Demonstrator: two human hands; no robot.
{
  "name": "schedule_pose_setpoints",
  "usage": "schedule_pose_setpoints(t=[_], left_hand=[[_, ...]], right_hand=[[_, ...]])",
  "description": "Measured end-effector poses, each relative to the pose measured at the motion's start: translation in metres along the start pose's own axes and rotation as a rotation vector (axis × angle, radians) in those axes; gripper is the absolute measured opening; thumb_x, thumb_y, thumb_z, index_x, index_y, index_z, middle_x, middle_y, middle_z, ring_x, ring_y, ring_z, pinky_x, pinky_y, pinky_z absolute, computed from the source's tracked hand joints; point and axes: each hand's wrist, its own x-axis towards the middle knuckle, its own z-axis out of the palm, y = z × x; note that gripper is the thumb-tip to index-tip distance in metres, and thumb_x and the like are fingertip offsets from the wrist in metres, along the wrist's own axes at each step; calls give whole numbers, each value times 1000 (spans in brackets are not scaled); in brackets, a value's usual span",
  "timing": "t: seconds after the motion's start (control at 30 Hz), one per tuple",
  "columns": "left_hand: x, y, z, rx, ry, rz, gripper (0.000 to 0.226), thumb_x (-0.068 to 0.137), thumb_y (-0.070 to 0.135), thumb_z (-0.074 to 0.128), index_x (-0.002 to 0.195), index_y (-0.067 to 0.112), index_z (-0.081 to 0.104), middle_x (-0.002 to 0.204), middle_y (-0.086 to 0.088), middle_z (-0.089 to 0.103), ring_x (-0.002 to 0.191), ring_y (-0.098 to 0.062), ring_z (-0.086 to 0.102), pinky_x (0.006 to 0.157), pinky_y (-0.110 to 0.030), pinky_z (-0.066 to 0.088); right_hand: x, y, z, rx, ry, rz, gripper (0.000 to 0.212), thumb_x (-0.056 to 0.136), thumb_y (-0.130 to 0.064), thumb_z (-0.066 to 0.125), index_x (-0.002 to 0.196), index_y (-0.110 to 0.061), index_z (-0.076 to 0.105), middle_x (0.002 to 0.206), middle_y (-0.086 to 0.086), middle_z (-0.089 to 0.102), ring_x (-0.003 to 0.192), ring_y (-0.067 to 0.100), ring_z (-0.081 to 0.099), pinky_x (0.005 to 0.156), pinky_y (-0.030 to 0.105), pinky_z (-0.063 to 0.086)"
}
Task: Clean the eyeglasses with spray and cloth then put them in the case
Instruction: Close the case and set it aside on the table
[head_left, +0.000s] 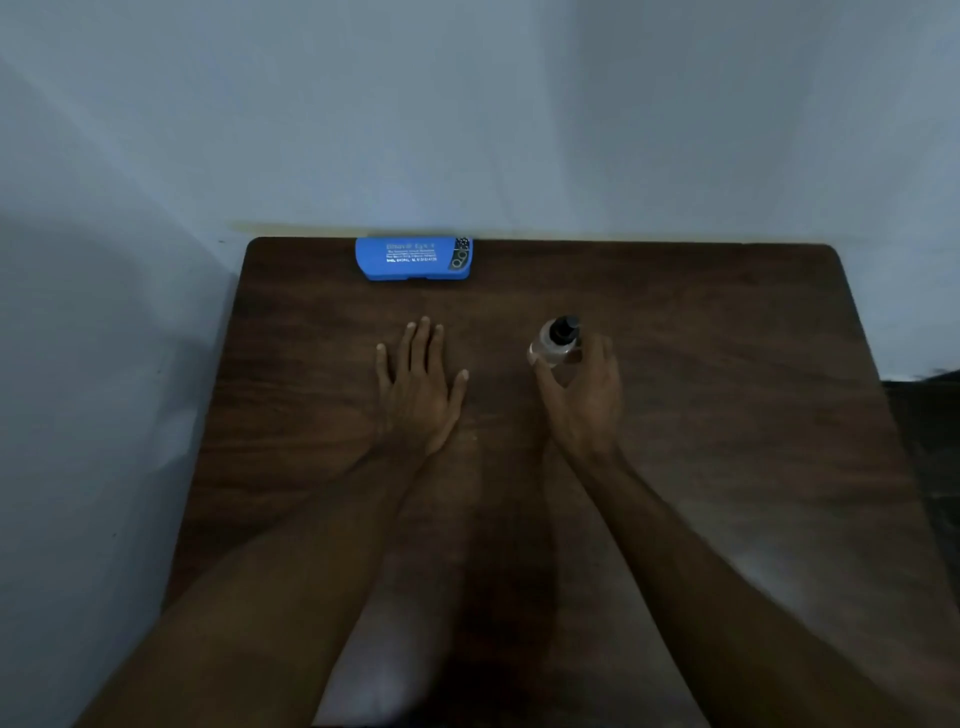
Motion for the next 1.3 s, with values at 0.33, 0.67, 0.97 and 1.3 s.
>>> schedule_pose_setpoints(t=[0.33,0.67,0.97,1.3], left_hand=[[1,-1,10,50,59,-3,73,104,56,34,165,15,27,175,-6,22,163,-23,15,129,-60,15],[2,-1,10,63,48,-17,76,103,59,35,166,17,26,176,-5,20,163,-23,15,128,-60,17],[1,-2,8,51,47,-9,75,104,59,34,166,17,25,176,-4,18,164,-22,13,128,-59,15],[1,-2,9,43,34,-12,75,104,59,33,166,17,24,176,-4,18,164,-21,12,128,-59,15]], right_hand=[[81,-11,46,-30,-14,-94,49,92,-30,75,135,-14,58,133,6,59,121,22,57,97,35,50],[132,-14,80,-29,-13,-105,40,92,-21,72,127,-5,59,123,13,62,113,28,58,90,37,49],[151,-16,93,-54,-26,-132,44,91,-18,72,131,-5,58,126,15,63,117,30,58,92,36,46],[145,-9,95,-5,-33,-86,63,88,-20,77,143,-6,51,137,15,59,125,30,58,99,34,48]])
